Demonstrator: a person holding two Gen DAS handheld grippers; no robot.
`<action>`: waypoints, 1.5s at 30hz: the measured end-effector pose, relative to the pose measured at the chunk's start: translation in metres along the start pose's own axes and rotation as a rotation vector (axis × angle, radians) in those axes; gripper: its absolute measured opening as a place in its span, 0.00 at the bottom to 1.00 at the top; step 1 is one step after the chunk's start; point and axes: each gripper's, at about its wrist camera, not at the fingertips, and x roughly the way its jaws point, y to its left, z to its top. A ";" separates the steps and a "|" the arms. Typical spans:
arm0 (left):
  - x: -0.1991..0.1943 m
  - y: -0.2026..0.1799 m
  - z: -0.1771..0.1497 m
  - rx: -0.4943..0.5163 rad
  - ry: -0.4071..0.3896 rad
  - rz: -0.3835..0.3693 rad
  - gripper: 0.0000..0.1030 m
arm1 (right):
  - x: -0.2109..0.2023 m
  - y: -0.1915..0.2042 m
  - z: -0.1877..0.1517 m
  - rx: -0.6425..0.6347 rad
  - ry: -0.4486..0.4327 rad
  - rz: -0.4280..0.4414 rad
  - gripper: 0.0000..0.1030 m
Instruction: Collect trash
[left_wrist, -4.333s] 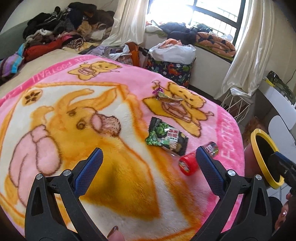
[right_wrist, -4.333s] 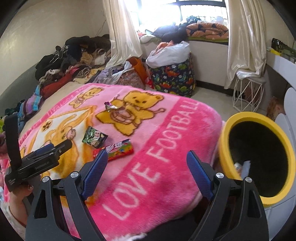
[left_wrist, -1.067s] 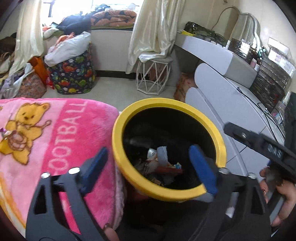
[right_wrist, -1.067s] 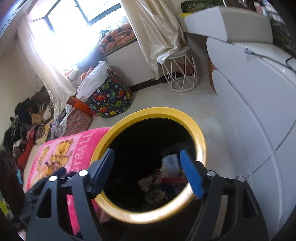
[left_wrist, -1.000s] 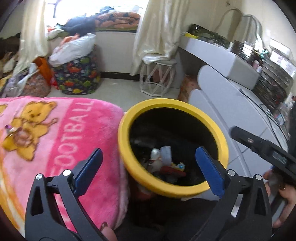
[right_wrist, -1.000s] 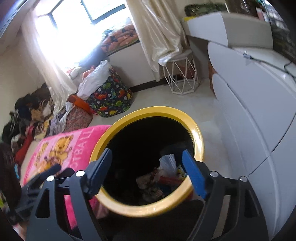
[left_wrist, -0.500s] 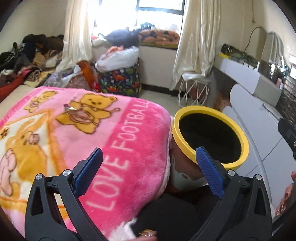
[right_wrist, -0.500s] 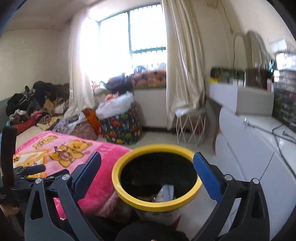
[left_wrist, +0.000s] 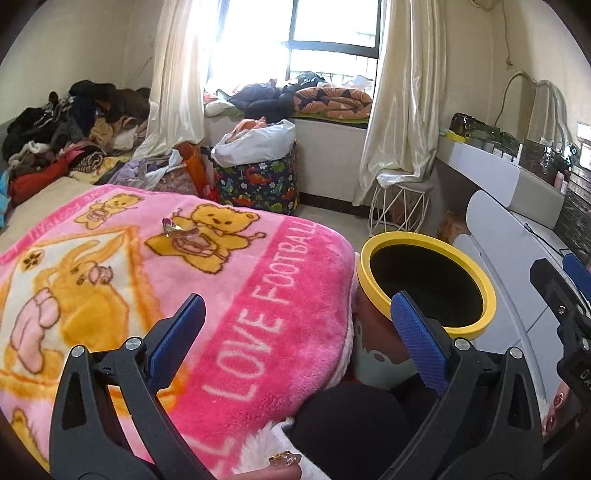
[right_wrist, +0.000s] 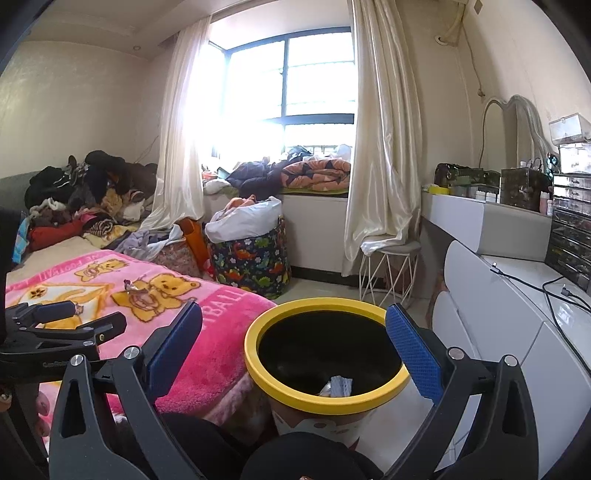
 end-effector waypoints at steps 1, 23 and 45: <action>0.000 0.000 0.000 -0.001 -0.001 0.002 0.90 | -0.001 0.001 -0.001 0.000 0.000 -0.002 0.94; -0.007 -0.004 0.003 0.006 -0.028 0.015 0.90 | 0.004 0.001 -0.003 0.026 0.022 -0.008 0.94; -0.008 -0.006 0.005 0.012 -0.044 0.017 0.90 | 0.004 0.000 -0.003 0.027 0.023 -0.009 0.94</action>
